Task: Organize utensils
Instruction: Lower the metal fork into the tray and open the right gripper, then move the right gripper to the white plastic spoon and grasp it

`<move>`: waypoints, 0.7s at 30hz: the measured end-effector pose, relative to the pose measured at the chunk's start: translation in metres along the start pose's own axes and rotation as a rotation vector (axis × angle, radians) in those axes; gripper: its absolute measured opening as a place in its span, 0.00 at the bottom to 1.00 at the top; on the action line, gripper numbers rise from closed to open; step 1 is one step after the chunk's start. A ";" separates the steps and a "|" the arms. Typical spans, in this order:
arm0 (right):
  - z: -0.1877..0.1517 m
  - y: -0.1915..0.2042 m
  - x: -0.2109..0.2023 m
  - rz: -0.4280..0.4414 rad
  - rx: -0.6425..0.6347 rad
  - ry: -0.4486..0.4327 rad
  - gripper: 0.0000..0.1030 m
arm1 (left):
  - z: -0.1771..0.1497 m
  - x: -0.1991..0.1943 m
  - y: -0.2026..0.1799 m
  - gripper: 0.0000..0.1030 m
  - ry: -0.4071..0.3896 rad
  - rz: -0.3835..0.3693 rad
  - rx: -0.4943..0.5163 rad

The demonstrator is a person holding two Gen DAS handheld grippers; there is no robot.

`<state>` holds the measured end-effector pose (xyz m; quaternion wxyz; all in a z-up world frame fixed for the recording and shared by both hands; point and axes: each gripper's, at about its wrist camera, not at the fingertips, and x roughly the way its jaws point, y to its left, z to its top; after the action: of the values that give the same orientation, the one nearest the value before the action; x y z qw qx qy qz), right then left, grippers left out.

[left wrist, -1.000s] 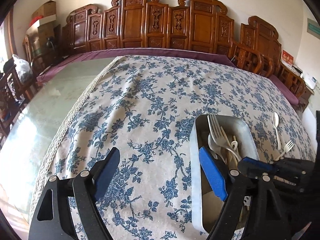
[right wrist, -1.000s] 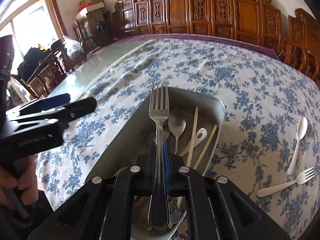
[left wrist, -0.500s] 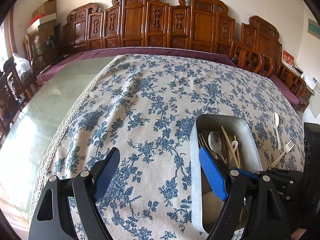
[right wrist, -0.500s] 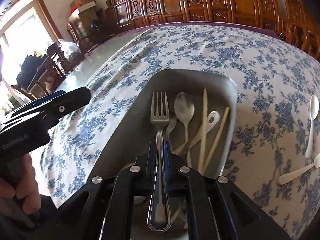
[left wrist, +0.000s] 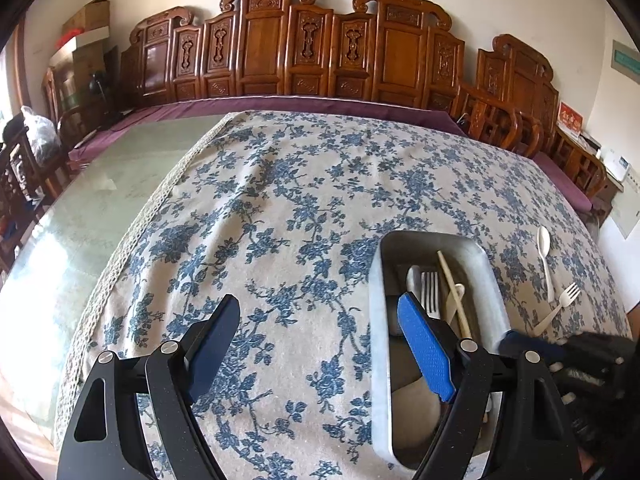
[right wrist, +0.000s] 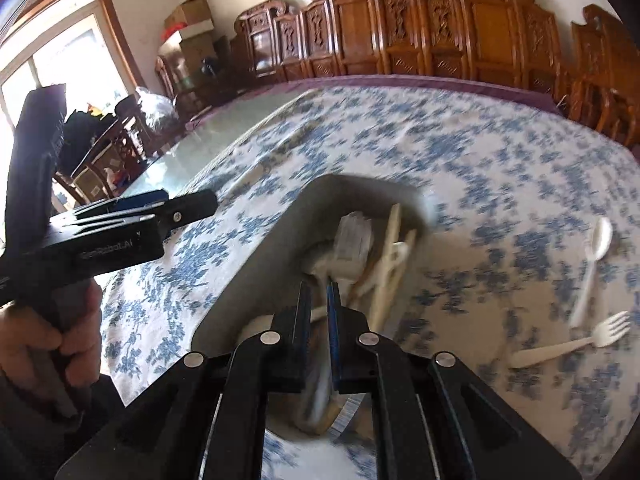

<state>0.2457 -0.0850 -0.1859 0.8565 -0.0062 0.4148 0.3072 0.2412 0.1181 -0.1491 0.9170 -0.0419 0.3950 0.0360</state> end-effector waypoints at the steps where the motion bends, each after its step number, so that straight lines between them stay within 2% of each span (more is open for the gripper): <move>1: 0.001 -0.008 -0.009 -0.011 0.007 -0.012 0.09 | 0.000 0.000 -0.003 0.76 -0.002 -0.008 0.002; 5: 0.003 -0.036 -0.032 -0.066 0.015 -0.037 0.09 | 0.002 -0.002 -0.018 0.76 -0.008 -0.036 0.025; 9: 0.004 -0.075 -0.050 -0.161 0.024 -0.043 0.09 | 0.005 -0.004 -0.034 0.76 -0.015 -0.072 0.040; 15: 0.004 -0.135 -0.055 -0.292 0.078 -0.026 0.10 | 0.002 -0.005 -0.065 0.76 -0.021 -0.114 0.088; 17: 0.003 -0.148 -0.052 -0.313 0.093 -0.020 0.15 | 0.000 -0.004 -0.074 0.76 -0.018 -0.123 0.106; 18: 0.003 -0.155 -0.049 -0.327 0.101 -0.016 0.23 | 0.000 -0.003 -0.078 0.76 -0.016 -0.125 0.114; 19: 0.002 -0.162 -0.045 -0.337 0.110 -0.012 0.28 | -0.001 -0.003 -0.081 0.76 -0.014 -0.130 0.116; 21: 0.003 -0.172 -0.038 -0.356 0.118 0.001 0.28 | -0.002 -0.001 -0.087 0.76 -0.004 -0.146 0.117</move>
<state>0.3214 -0.2432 -0.1989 0.8959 -0.0293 0.4250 0.1259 0.2472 0.0318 -0.1458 0.9188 -0.0166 0.3907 -0.0539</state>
